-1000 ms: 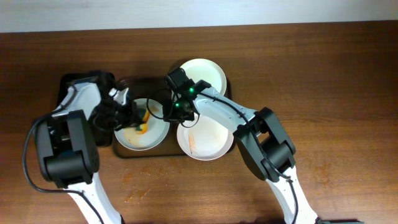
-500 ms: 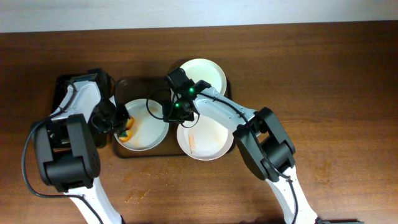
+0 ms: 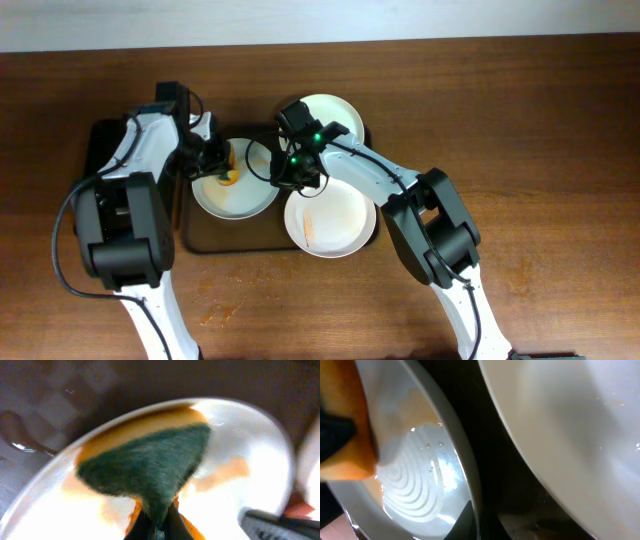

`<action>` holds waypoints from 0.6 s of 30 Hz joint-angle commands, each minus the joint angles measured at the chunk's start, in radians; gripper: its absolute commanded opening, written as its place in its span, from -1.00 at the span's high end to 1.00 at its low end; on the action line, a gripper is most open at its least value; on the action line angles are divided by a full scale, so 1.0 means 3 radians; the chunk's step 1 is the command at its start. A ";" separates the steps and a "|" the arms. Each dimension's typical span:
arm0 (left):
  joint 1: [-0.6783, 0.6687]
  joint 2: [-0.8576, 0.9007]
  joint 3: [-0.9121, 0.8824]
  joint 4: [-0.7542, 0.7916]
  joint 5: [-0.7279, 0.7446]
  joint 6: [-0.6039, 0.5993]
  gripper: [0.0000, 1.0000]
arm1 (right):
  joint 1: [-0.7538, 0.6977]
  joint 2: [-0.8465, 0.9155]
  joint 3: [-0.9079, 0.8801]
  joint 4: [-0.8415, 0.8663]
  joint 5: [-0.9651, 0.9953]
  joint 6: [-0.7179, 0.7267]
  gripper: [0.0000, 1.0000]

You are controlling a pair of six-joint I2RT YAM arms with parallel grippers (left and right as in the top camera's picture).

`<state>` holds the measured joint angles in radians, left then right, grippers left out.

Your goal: Clean dirty plates on tray and stack at the side

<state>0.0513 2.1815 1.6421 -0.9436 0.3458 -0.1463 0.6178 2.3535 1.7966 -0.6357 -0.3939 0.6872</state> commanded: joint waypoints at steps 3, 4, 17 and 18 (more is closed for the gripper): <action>0.0107 -0.0001 0.0999 -0.0515 0.0167 0.0145 0.99 | 0.0052 0.0144 -0.0041 -0.0051 0.0065 -0.0084 0.92; 0.0134 -0.0001 0.1150 -0.0610 0.0155 0.0145 0.99 | 0.0052 0.0141 -0.0029 -0.0052 0.0064 -0.0095 0.91; 0.0347 0.0009 0.1970 -0.1197 -0.0299 0.0145 0.99 | 0.0244 0.0028 0.1138 -0.1133 0.0988 -0.0741 0.92; 0.0341 0.0009 0.1954 -0.1200 -0.0309 0.0145 0.99 | 0.0281 0.0028 0.1239 -0.1235 0.1095 -0.0759 0.91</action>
<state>0.1608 2.1902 2.2238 -1.2980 0.2703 -0.1219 0.6605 2.3646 2.0647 -0.9554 -0.2142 0.5220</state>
